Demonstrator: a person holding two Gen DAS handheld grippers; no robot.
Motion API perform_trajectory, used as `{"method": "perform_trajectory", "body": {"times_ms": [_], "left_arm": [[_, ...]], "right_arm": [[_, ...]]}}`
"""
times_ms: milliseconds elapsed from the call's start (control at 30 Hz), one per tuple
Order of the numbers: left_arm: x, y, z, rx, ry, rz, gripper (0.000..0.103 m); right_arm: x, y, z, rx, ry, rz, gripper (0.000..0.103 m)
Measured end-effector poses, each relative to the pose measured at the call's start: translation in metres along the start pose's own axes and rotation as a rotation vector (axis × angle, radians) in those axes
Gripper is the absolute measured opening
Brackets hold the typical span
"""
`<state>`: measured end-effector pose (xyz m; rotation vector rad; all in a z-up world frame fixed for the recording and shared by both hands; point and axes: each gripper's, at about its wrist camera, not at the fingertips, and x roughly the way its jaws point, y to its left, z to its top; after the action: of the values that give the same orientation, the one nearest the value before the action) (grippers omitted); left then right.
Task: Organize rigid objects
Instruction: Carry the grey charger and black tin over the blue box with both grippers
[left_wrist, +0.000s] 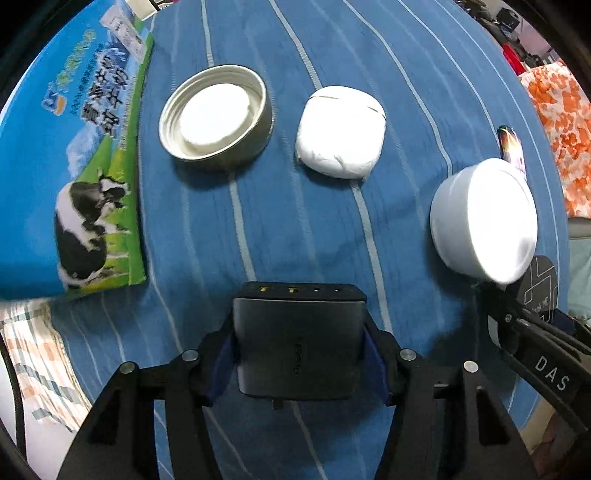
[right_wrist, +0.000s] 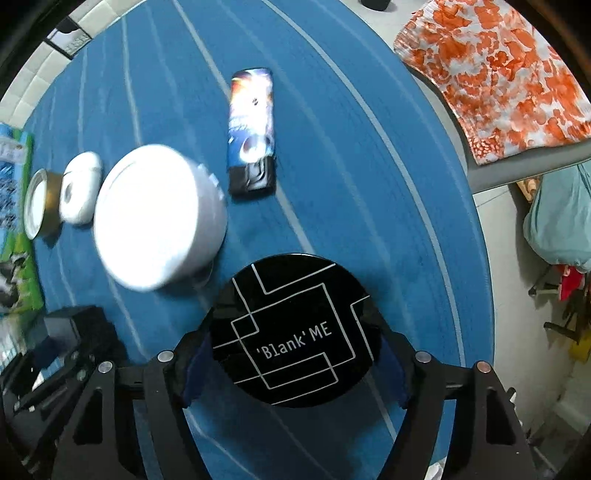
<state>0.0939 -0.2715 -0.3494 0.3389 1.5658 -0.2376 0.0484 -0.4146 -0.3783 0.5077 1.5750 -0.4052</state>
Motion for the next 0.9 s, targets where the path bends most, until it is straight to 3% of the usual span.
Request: {"method": "perform_trajectory", "body": {"times_ms": [300, 567, 667, 900], "left_arm": [[-0.036, -0.001, -0.024, 0.041, -0.079, 0.019, 0.056], [-0.087, 0.012, -0.038, 0.001, -0.169, -0.035, 0.056], [-0.114, 0.029, -0.041, -0.025, -0.219, -0.063, 0.056], [-0.146, 0.127, -0.055, -0.108, -0.302, -0.062, 0.056]], "right_arm": [[-0.036, 0.042, -0.034, -0.123, -0.076, 0.017, 0.077], [-0.089, 0.077, -0.041, -0.224, -0.159, 0.051, 0.077], [-0.110, 0.100, -0.044, -0.268, -0.199, 0.048, 0.077], [-0.154, 0.155, -0.059, -0.345, -0.266, 0.124, 0.077]]}}
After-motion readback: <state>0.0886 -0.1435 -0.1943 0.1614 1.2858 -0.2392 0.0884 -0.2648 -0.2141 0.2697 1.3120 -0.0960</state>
